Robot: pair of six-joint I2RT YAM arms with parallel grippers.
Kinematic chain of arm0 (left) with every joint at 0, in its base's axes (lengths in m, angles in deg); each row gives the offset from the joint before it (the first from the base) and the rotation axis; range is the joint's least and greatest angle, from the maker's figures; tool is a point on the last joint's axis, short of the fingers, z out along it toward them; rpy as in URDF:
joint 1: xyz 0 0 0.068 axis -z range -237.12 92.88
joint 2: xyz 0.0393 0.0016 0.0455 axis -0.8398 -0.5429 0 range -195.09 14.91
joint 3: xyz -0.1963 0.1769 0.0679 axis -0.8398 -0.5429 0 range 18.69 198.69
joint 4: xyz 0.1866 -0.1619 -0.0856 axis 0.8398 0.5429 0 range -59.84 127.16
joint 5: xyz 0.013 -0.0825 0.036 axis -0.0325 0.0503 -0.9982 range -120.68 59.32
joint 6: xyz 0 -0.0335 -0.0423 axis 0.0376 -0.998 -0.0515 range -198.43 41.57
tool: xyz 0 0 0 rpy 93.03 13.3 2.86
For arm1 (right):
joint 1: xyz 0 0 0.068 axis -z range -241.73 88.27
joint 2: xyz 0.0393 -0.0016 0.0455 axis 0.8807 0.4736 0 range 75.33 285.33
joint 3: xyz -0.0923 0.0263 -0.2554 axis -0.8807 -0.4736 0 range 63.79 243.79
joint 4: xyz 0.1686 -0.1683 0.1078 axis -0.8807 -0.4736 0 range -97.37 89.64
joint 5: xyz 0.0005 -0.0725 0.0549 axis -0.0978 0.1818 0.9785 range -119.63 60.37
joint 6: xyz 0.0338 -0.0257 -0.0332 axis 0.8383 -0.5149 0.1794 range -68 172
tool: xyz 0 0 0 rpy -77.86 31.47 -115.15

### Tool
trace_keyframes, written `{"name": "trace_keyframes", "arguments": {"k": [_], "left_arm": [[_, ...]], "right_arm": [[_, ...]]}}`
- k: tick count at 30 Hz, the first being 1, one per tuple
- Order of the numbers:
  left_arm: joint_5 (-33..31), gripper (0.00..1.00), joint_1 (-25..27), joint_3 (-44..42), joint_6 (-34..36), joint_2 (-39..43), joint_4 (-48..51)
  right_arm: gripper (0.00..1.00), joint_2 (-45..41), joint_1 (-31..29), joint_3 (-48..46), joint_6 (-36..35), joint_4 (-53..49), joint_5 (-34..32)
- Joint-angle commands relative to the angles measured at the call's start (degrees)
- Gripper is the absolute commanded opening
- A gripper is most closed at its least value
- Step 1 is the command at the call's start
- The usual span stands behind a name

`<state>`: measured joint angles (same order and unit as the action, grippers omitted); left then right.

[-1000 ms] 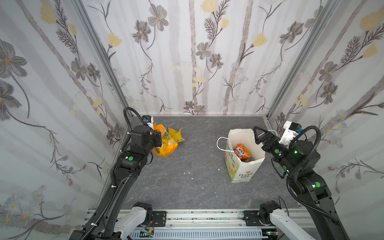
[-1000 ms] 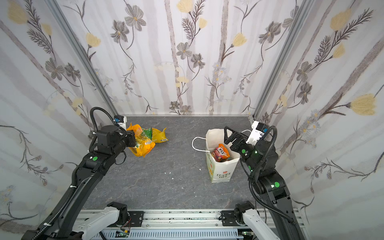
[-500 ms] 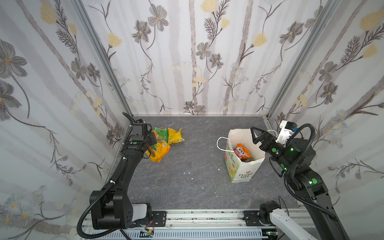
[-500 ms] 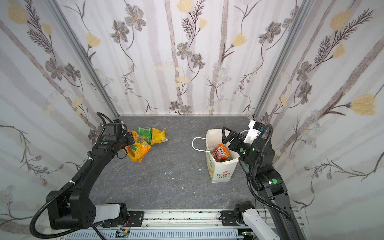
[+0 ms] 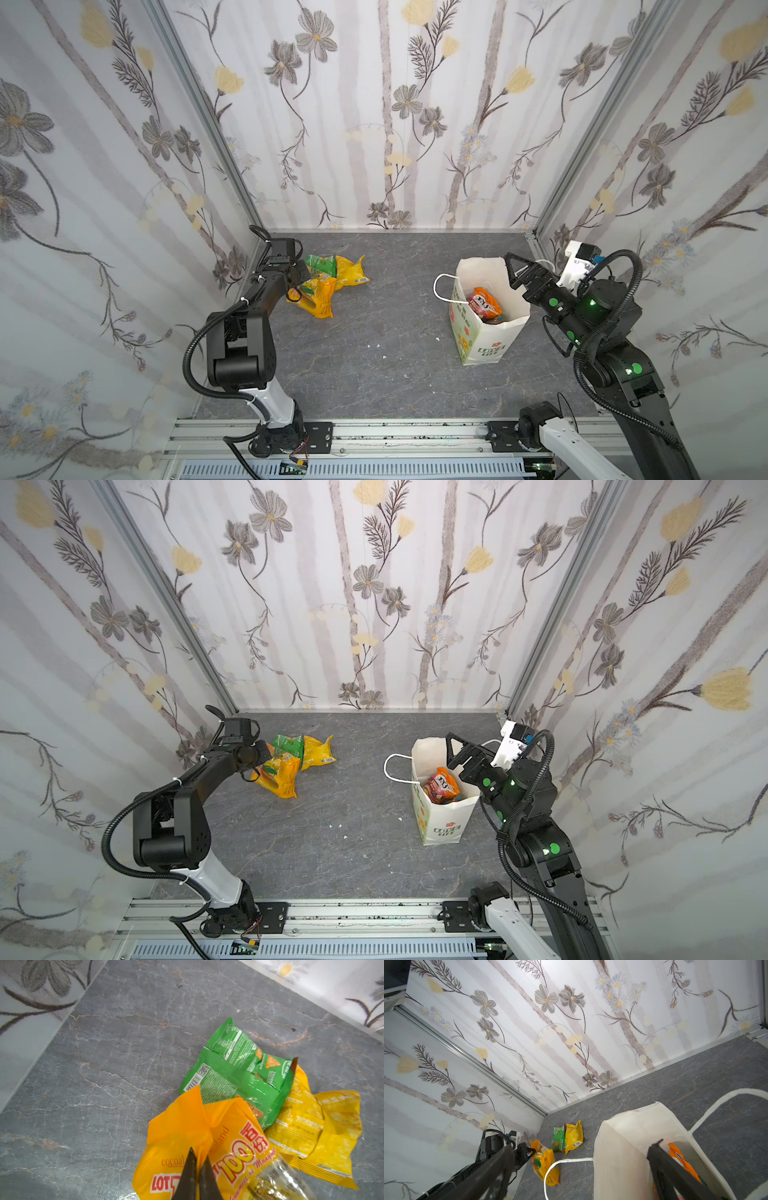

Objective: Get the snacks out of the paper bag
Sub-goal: 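Draw the left gripper back while the right gripper moves over the bag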

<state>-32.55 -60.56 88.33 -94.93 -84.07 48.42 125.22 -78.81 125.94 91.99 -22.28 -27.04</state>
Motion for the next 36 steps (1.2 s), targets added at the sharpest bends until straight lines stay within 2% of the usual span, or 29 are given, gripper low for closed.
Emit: {"name": "trace_keyframes", "arguments": {"k": [1,3,5,8,12,20,24,26,32,36], "left_arm": [[-1.14,0.00,-0.16,2.67,-1.24,-3.11,1.76],[-2.52,0.00,-0.23,3.68,-1.67,-4.62,3.21],[-3.41,0.04,-0.24,4.00,-2.04,-5.19,3.72],[-3.93,0.22,-0.24,3.48,-2.22,-4.76,3.47],[-4.22,0.29,-0.24,2.95,-2.23,-3.15,3.50],[-2.30,0.59,-0.51,2.25,-2.27,3.44,4.00],[3.05,0.67,-0.48,2.25,-2.71,9.87,4.75],[7.59,0.70,-0.44,2.09,-2.93,13.41,4.79],[27.44,0.84,1.20,0.83,-1.90,26.42,1.06],[33.53,0.91,5.06,2.28,2.73,34.32,2.06]], "right_arm": [[1.00,-0.01,-0.01,0.82,-0.80,-0.77,0.20],[1.00,-0.05,0.07,1.04,-0.83,-0.78,0.29],[0.99,0.03,0.03,1.26,-0.87,-0.77,0.31],[1.00,0.28,0.03,1.65,-0.81,-1.01,0.48],[1.00,0.74,0.04,2.09,-0.74,-1.03,0.97],[0.99,1.22,0.03,3.34,-0.95,-2.06,1.43],[0.99,3.60,0.03,6.26,-2.36,-6.09,1.92],[0.99,5.19,0.07,8.01,-3.72,-8.32,2.78],[0.95,11.19,-0.14,13.63,-8.61,-15.78,6.82],[0.91,15.86,-0.75,16.62,-11.38,-20.66,9.18]]}}
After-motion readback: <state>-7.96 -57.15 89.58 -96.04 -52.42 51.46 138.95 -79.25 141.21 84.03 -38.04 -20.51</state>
